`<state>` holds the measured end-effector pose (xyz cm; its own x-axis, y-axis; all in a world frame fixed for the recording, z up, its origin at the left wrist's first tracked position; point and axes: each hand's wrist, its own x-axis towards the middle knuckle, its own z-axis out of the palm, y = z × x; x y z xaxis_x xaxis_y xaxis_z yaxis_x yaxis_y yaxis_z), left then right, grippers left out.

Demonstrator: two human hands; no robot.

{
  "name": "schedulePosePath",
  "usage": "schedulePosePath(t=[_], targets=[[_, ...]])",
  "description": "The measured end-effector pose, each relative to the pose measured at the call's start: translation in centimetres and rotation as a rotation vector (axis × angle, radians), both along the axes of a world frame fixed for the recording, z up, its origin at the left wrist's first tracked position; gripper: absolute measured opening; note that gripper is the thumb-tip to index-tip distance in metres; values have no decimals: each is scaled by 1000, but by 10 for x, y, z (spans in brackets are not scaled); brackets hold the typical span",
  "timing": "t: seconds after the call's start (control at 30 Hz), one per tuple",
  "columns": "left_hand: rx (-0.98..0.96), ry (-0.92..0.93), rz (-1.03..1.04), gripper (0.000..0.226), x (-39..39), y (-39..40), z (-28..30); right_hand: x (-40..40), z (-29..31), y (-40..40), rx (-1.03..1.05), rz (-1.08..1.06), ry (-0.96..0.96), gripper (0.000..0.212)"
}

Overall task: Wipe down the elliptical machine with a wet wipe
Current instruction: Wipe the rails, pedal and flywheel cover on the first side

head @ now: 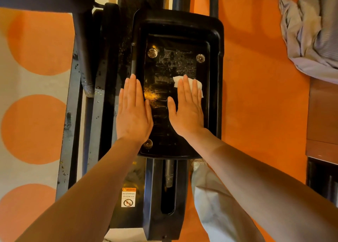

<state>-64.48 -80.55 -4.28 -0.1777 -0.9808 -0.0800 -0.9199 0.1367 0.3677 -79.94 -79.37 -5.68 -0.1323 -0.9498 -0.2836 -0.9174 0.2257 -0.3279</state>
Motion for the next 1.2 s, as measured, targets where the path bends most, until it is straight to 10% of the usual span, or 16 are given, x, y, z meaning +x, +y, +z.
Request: schedulePosePath(t=[0.3,0.67,1.0,1.2], targets=[[-32,37,6,57,1,-1,-6,27,7,-25,-29,214,-129,62],[-41,71,26,56,1,-1,-4,-17,2,-11,-43,-125,-66,63],[-44,73,27,55,0,0,-5,1,-4,-39,-134,181,-182,56],[-26,75,37,57,0,-1,-5,-20,-5,-33,-119,-79,-61,53]])
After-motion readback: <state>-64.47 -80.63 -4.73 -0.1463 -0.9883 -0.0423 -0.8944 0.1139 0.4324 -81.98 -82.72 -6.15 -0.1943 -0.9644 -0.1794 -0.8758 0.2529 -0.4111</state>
